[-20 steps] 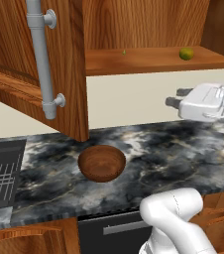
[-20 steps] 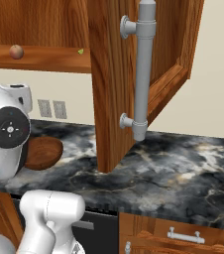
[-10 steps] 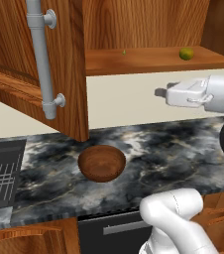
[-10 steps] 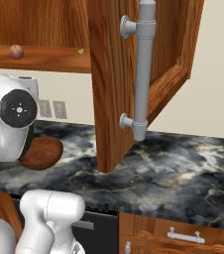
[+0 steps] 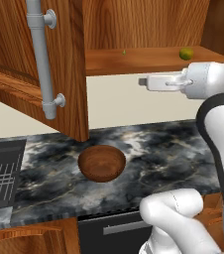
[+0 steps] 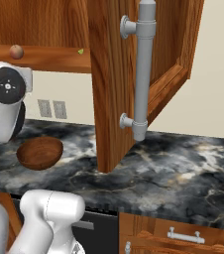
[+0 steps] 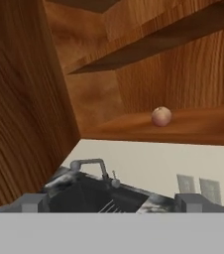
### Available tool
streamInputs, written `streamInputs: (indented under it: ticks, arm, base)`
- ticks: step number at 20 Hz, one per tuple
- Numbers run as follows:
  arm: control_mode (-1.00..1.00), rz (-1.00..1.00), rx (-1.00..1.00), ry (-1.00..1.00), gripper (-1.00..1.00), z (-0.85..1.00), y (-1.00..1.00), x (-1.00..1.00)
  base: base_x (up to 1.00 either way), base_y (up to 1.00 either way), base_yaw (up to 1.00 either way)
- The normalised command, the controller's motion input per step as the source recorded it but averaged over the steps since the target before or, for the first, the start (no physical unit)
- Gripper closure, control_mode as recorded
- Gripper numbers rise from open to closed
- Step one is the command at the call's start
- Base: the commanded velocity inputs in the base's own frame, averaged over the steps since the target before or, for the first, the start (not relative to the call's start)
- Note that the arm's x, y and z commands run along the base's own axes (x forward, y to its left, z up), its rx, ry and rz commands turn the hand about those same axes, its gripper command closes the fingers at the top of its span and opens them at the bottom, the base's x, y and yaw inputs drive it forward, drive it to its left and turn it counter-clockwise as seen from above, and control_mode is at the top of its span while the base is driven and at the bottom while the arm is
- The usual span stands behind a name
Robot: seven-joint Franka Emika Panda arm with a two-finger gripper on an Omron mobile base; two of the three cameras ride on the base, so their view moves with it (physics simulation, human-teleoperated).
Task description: Open the cabinet. Pick the peach and orange from the cabinet and place them into the bowl. Then close the cabinet.
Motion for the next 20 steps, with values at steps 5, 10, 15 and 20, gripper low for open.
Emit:
streamInputs:
  ticks: [5, 10, 15, 20]
  arm:
    - [-1.00, -0.02, -0.02, 0.09, -1.00, 0.11, 0.20, 0.25]
    - [-1.00, -0.01, -0.03, 0.03, -1.00, 0.00, 0.14, 0.42]
    - [-1.00, -0.01, -0.10, 0.00, -1.00, 0.00, 0.15, 0.44]
    - [-1.00, -0.02, -0.16, 0.00, -1.00, 0.00, 0.17, 0.31]
  base:
    - [0.00, 0.00, 0.00]
    - [0.00, 0.00, 0.00]
    - [0.00, 0.00, 0.00]
    - [0.00, 0.00, 0.00]
